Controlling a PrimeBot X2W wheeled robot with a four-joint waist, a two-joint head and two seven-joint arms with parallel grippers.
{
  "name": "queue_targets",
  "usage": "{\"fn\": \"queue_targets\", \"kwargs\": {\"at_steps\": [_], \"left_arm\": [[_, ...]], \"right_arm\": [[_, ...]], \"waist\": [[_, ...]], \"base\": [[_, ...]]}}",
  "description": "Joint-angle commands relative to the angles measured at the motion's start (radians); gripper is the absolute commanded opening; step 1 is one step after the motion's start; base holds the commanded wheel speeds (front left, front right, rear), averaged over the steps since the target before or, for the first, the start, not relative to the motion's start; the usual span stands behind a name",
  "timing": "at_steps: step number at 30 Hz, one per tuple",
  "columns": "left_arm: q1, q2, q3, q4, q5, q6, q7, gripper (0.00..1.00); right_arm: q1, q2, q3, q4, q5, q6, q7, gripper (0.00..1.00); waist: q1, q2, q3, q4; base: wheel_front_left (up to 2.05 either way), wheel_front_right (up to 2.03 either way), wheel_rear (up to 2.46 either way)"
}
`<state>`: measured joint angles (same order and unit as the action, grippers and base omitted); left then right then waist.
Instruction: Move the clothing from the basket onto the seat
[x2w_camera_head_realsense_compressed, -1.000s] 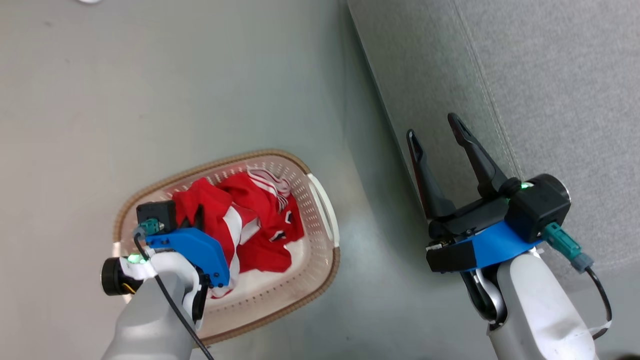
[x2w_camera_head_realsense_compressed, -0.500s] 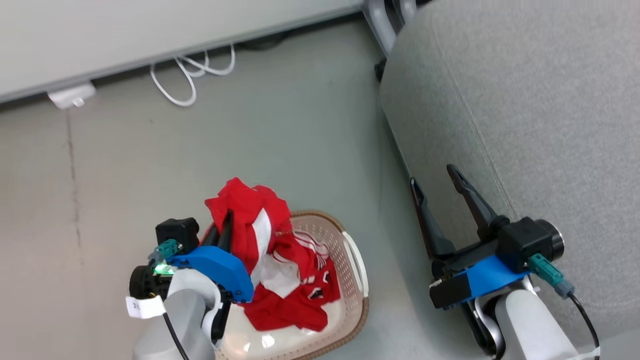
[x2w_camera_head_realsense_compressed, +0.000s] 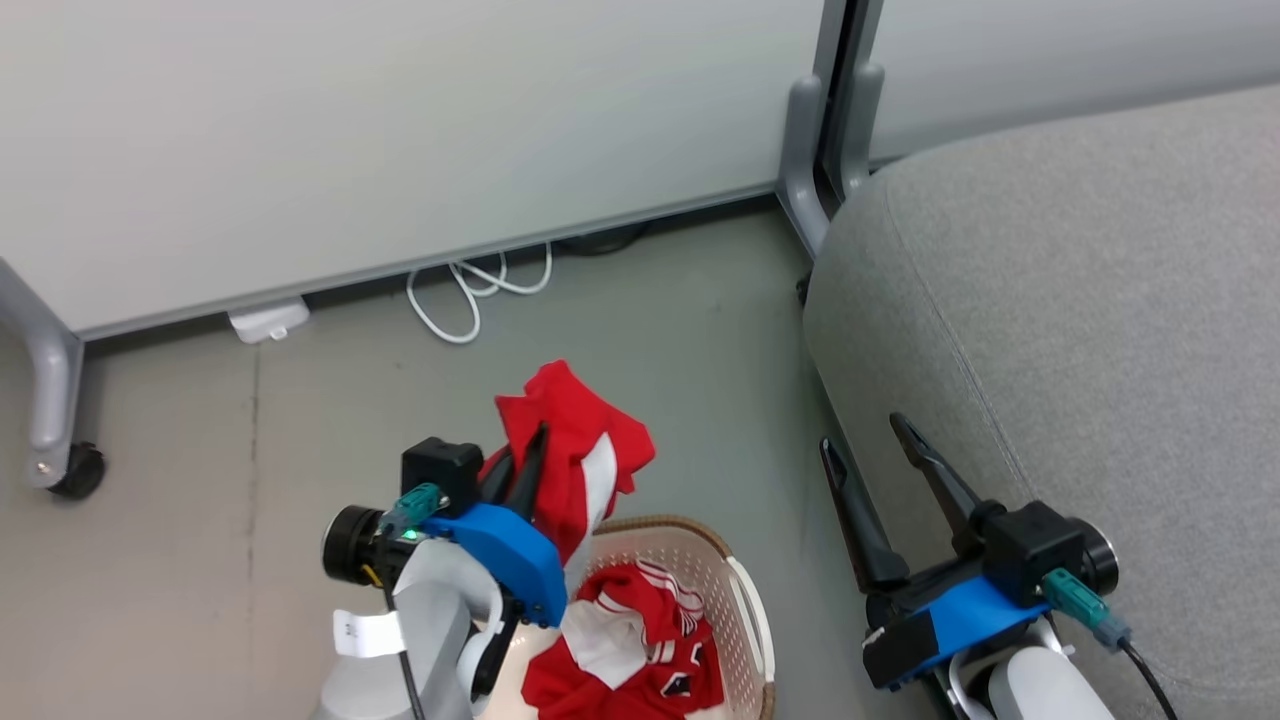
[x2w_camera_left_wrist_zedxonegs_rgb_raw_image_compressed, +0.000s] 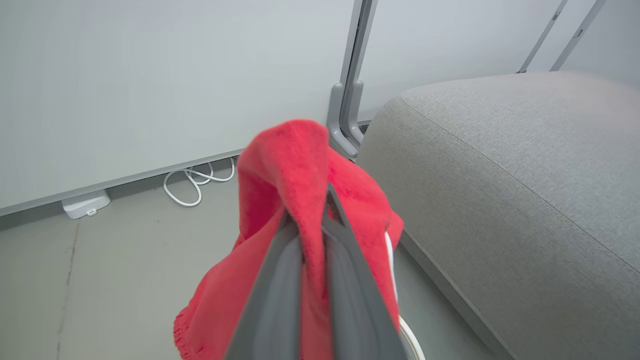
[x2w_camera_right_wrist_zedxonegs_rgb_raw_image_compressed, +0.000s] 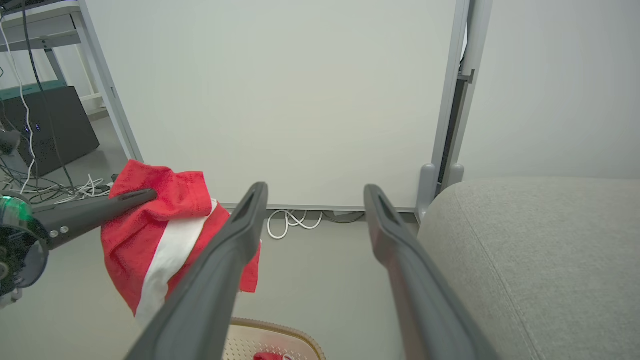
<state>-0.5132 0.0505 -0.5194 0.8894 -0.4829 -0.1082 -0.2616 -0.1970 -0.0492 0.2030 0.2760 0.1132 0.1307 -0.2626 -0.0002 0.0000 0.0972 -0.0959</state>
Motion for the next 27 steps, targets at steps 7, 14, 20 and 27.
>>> {"fn": "queue_targets", "kwargs": {"at_steps": [7, 14, 20, 27], "left_arm": [[-0.069, 0.0, -0.132, -0.036, -0.041, -0.013, 0.019, 0.0], [-0.136, 0.0, -0.237, -0.101, -0.119, -0.004, 0.061, 0.0], [-0.191, 0.0, -0.323, -0.151, -0.202, 0.02, 0.098, 0.0], [-0.242, 0.0, -0.39, -0.192, -0.291, 0.05, 0.122, 0.0]], "right_arm": [[0.048, -0.002, 0.009, 0.015, 0.013, 0.0, -0.003, 1.0], [0.067, -0.002, 0.023, 0.03, 0.008, 0.0, -0.003, 1.0], [0.066, -0.002, 0.038, 0.04, 0.013, 0.0, 0.001, 1.0], [0.058, -0.002, 0.042, 0.042, 0.008, 0.0, 0.005, 1.0]], "waist": [[0.0002, 0.0, -0.075, 0.04], [0.0002, 0.0, -0.096, 0.057], [0.0002, 0.0, -0.106, 0.061], [0.0002, 0.0, -0.117, 0.058]], "base": [[0.0, 0.0, 0.0], [0.0, 0.0, 0.0], [0.0, 0.0, 0.0], [0.0, 0.0, 0.0]]}}
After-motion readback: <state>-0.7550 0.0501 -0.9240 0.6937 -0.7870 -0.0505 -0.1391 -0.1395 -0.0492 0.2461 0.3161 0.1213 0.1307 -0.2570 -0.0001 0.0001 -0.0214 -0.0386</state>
